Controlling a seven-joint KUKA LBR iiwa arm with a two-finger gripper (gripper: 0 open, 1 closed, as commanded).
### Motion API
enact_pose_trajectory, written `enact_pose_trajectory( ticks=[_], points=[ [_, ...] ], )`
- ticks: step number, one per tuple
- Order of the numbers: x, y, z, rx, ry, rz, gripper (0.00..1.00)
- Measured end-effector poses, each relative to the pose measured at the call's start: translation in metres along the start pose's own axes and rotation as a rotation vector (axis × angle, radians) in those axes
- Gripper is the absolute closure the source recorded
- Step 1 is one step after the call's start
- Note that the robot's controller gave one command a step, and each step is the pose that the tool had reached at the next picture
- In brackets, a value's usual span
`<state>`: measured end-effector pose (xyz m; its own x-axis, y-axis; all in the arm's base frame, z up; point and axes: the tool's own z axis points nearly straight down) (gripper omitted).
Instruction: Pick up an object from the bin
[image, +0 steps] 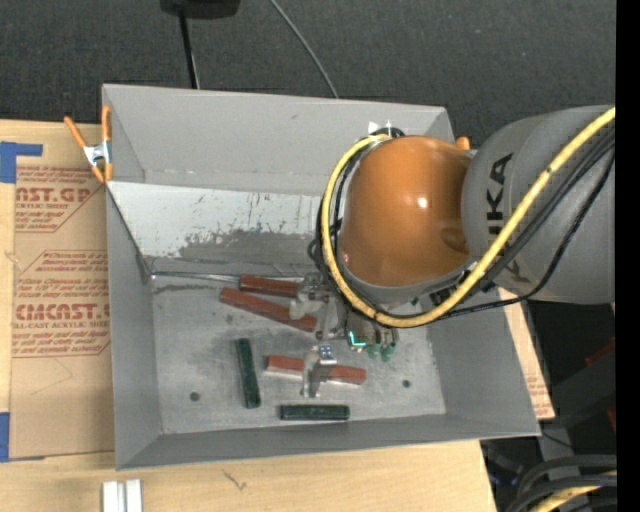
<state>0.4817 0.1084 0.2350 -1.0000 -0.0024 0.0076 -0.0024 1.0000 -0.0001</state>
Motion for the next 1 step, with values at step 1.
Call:
enact_pose_trajectory(
  ticks=[1],
  points=[
    [-0.0017, -0.0007, -0.0040, -0.001, -0.008, 0.002, 0.00]
  ],
)
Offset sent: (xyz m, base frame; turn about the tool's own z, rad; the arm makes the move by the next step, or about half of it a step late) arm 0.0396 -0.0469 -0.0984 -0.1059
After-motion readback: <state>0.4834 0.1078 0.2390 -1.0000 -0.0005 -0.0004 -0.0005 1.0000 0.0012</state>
